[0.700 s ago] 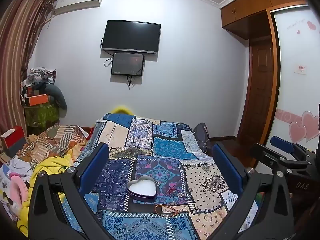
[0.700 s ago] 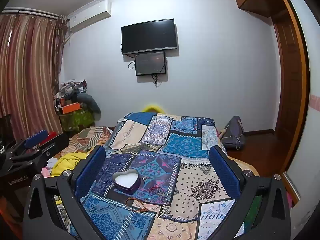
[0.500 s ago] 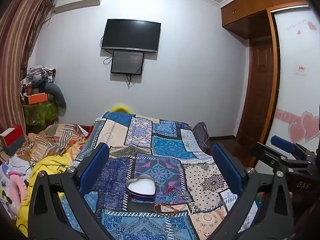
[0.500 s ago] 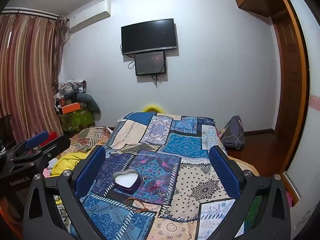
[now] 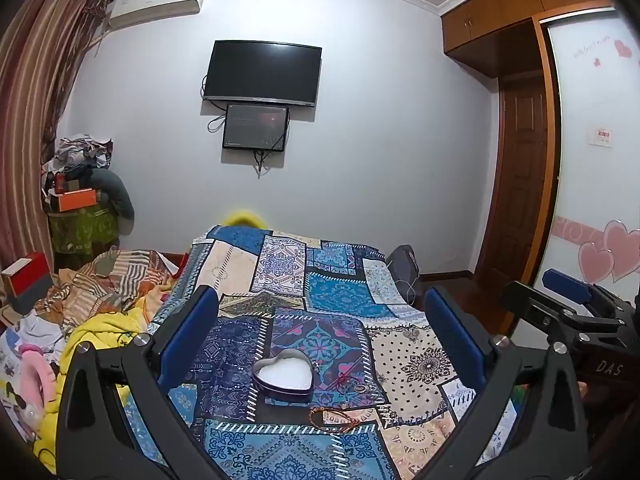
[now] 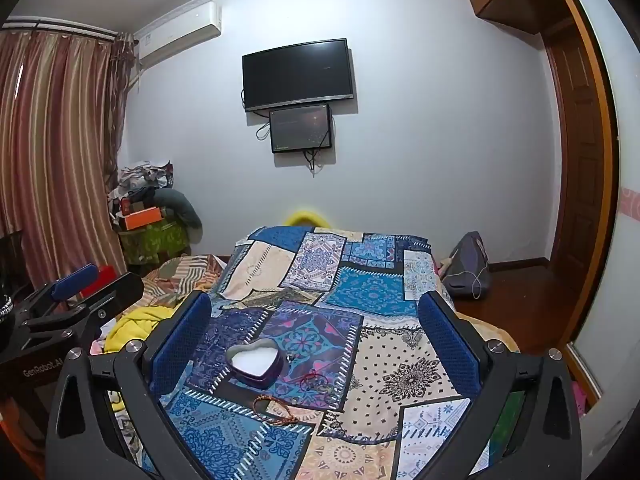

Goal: Organize jewelry

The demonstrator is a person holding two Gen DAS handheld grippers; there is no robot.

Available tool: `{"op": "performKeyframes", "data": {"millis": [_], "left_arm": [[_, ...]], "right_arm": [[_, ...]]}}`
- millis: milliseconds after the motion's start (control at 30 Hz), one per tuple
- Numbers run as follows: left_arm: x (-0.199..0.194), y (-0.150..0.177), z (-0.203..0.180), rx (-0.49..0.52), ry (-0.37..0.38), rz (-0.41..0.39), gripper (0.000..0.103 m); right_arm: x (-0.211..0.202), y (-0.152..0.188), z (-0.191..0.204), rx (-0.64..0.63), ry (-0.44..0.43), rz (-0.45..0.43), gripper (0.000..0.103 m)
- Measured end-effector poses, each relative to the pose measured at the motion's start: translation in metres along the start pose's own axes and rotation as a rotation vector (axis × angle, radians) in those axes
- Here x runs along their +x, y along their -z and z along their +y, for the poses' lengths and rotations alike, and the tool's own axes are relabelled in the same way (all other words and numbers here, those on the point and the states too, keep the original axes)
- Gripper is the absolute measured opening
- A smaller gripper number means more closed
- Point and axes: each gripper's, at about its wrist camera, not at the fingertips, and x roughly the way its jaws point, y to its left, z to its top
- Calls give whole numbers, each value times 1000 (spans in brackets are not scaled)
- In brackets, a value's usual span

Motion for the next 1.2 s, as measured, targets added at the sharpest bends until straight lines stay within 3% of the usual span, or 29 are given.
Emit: {"op": "performKeyframes", "data": {"millis": [1200], "left_arm": [[-1, -1, 5, -18, -7, -1, 103]], "right_arm": [[-2, -1, 0, 1, -2, -3, 103]]}}
